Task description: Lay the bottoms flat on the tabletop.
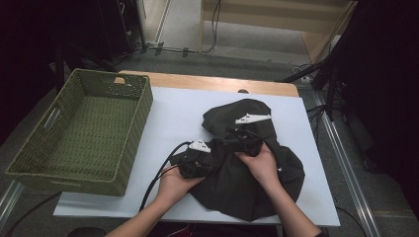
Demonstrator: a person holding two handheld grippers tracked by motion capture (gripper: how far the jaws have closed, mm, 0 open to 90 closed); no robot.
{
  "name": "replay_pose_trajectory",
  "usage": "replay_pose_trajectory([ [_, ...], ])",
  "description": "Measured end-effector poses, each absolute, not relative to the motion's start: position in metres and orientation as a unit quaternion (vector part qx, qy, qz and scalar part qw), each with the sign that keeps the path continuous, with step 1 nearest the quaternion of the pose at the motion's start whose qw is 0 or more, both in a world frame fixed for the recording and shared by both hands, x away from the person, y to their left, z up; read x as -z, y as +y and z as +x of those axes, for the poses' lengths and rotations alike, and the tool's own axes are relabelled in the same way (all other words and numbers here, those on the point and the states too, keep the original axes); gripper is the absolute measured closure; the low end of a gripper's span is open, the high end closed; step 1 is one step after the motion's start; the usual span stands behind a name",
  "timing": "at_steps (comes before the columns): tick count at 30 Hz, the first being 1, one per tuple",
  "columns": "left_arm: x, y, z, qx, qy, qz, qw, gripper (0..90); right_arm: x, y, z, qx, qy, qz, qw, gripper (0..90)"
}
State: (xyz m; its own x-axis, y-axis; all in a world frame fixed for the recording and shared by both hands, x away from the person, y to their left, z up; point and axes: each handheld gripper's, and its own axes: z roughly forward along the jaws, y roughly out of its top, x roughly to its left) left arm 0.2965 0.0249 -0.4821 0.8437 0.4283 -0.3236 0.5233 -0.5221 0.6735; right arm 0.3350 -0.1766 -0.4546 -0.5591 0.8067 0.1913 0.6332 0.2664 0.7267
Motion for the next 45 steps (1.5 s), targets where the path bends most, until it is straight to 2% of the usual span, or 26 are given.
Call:
replay_pose_trajectory([
  [3, 0.484, 0.025, 0.297, 0.061, 0.279, 0.869, 0.404, 88.6, 0.468, -0.17, 0.345, -0.38, 0.797, 0.457, 0.107, 28.7],
  [6, 0.484, 0.027, 0.298, 0.063, 0.286, 0.866, 0.405, 85.7, 0.479, -0.17, 0.351, -0.354, 0.804, 0.463, 0.119, 46.7],
  [9, 0.477, 0.033, 0.3, 0.061, 0.287, 0.865, 0.407, 77.2, 0.481, -0.176, 0.354, -0.337, 0.816, 0.452, 0.129, 68.7],
  [12, 0.462, 0.044, 0.3, 0.031, 0.284, 0.864, 0.415, 65.0, 0.473, -0.19, 0.355, -0.358, 0.804, 0.465, 0.102, 78.1],
  [17, 0.443, 0.061, 0.304, -0.005, 0.298, 0.846, 0.443, 50.7, 0.45, -0.209, 0.345, -0.389, 0.791, 0.462, 0.1, 79.3],
  [20, 0.441, 0.069, 0.308, -0.009, 0.305, 0.838, 0.453, 46.1, 0.436, -0.222, 0.336, -0.403, 0.784, 0.46, 0.108, 79.5],
  [32, 0.444, 0.078, 0.318, -0.019, 0.32, 0.831, 0.454, 42.1, 0.424, -0.289, 0.33, -0.436, 0.733, 0.507, 0.123, 81.9],
  [36, 0.451, 0.07, 0.324, -0.006, 0.312, 0.833, 0.457, 33.3, 0.423, -0.296, 0.329, -0.444, 0.726, 0.511, 0.121, 81.8],
  [45, 0.473, 0.045, 0.329, 0.014, 0.289, 0.849, 0.442, 34.7, 0.425, -0.294, 0.329, -0.44, 0.727, 0.512, 0.123, 81.8],
])
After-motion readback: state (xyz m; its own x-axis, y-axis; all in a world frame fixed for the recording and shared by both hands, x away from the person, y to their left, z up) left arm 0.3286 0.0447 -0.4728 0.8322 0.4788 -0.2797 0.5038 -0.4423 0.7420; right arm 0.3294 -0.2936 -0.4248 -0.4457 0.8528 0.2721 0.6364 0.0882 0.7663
